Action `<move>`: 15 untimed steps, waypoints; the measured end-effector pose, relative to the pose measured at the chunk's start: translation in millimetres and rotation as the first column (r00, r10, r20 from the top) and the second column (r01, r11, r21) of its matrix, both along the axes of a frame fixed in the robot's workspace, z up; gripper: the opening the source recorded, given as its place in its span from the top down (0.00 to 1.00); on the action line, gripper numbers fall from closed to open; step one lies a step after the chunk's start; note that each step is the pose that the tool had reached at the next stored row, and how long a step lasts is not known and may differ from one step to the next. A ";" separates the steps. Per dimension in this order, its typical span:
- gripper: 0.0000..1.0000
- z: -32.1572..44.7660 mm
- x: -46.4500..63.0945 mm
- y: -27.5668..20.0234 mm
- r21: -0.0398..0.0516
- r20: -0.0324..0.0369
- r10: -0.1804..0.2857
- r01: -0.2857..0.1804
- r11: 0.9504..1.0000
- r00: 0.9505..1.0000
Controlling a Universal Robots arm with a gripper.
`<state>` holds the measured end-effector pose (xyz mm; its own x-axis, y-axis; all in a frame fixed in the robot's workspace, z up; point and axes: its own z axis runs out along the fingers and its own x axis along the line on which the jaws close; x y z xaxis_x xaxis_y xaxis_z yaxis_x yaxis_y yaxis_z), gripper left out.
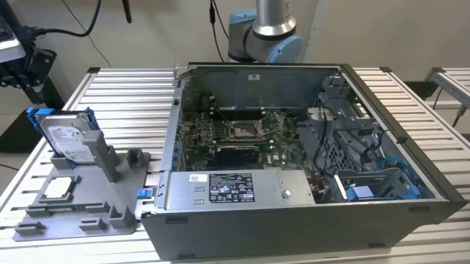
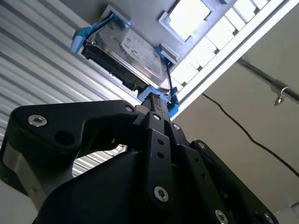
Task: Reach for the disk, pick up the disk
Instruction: 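Pick up the disk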
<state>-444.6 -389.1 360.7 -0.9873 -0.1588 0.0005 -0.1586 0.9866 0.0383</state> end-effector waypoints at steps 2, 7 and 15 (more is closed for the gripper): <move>1.00 0.0 0.0 0.0 0.000 0.000 0.037 -0.037 0.999 0.999; 1.00 0.0 0.0 0.0 0.000 0.000 0.127 -0.127 0.992 0.992; 1.00 0.0 0.0 0.0 0.000 0.000 0.258 -0.258 0.966 0.966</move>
